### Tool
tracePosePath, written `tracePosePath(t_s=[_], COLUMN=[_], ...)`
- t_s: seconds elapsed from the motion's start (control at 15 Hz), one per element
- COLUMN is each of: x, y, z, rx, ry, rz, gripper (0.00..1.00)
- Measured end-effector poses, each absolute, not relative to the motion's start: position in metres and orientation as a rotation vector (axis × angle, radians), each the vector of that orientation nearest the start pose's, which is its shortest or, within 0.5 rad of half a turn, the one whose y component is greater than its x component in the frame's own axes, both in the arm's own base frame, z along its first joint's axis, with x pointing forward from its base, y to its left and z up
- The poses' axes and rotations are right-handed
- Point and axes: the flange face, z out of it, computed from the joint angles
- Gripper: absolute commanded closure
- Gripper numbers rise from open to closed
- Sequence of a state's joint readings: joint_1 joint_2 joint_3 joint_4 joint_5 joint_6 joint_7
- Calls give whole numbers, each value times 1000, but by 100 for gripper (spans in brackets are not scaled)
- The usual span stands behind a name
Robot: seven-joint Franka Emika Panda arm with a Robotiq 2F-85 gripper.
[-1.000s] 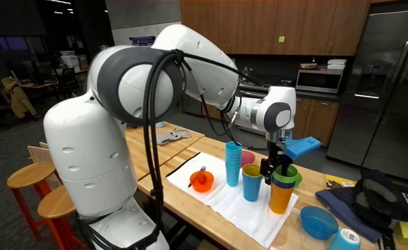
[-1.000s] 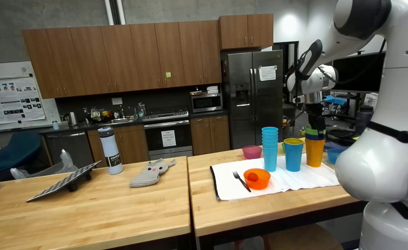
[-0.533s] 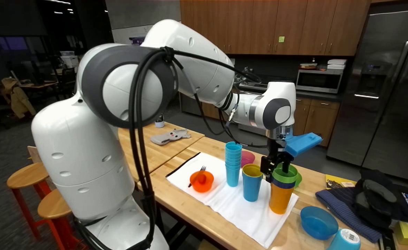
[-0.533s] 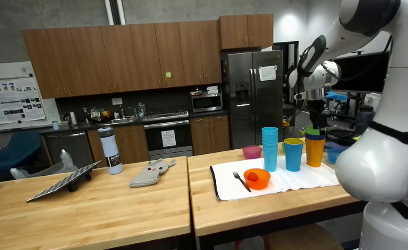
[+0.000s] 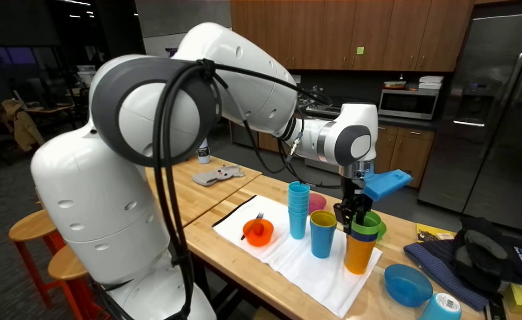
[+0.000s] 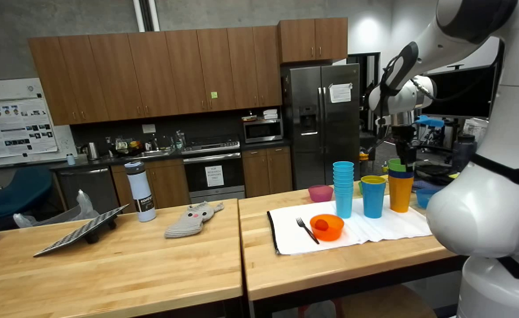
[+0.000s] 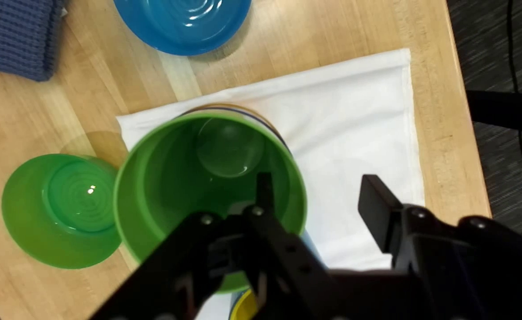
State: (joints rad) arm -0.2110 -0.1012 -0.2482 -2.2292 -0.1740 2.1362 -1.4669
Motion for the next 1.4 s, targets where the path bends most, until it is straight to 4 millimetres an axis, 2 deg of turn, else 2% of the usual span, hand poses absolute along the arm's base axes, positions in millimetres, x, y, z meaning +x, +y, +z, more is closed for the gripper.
tracePosePath(t_s=[0.2, 0.27, 1.4], x=[452, 452, 450], y=[-233, -233, -236], z=[414, 414, 418], rx=[-2736, -2735, -2752], ry=[-1681, -1681, -1682], rz=[157, 157, 137], gripper=[99, 100, 99])
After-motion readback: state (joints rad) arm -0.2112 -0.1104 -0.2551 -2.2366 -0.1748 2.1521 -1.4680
